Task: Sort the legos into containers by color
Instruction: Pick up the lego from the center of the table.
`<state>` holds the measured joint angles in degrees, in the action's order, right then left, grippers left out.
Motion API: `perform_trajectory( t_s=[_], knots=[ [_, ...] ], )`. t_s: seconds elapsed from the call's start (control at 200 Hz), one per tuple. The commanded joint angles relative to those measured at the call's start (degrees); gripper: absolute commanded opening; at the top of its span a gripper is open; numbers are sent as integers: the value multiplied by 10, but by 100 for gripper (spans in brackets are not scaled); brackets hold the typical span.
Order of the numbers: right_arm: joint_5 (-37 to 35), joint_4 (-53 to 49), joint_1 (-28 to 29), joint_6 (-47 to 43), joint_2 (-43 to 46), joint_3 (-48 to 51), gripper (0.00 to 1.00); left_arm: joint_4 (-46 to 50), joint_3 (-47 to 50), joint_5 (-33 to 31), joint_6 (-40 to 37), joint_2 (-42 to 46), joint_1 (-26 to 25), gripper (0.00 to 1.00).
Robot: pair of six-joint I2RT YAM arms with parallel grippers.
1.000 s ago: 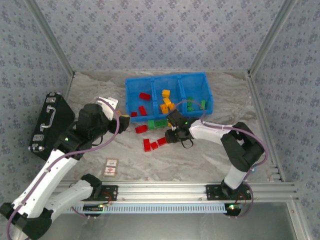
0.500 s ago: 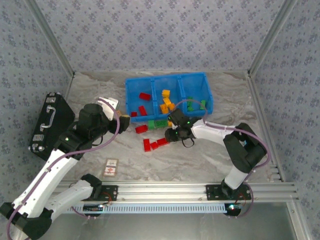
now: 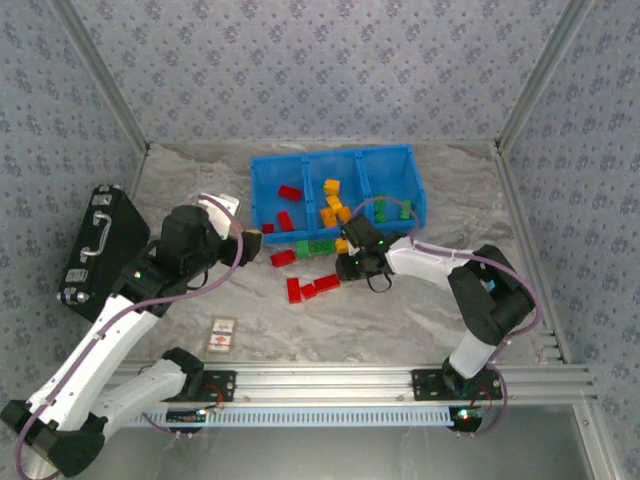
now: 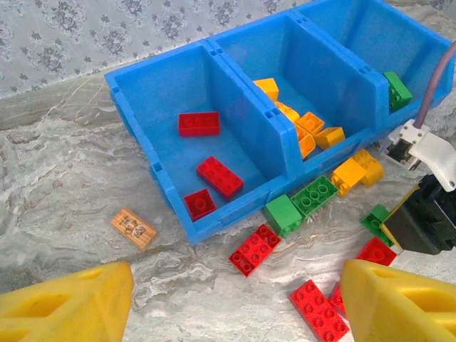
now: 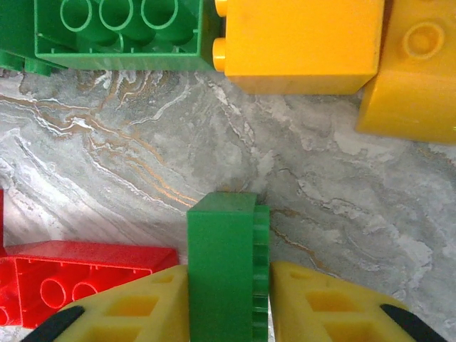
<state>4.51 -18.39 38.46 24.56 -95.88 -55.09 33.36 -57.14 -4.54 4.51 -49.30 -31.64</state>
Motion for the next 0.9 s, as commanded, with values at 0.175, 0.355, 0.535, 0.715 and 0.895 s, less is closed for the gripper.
perform_trajectory(
  t_s=[0.175, 0.355, 0.535, 0.715, 0.895],
  knots=[
    [-2, -9, -12, -9, -4, 9, 28, -9, -3, -5, -1, -3, -4, 77],
    [3, -19, -19, -12, 16, 4, 26, -10, -3, -5, -1, -5, -4, 77],
    [-1, -63, -32, -22, 60, -26, 26, -20, 4, -1, 2, -15, -5, 77],
    [-12, -111, -74, -49, 112, -74, 27, -29, 31, 28, -4, -13, -17, 75],
    [-1, -112, -151, -78, 122, -114, 26, -53, 75, 34, -64, -12, -79, 77]
  ],
)
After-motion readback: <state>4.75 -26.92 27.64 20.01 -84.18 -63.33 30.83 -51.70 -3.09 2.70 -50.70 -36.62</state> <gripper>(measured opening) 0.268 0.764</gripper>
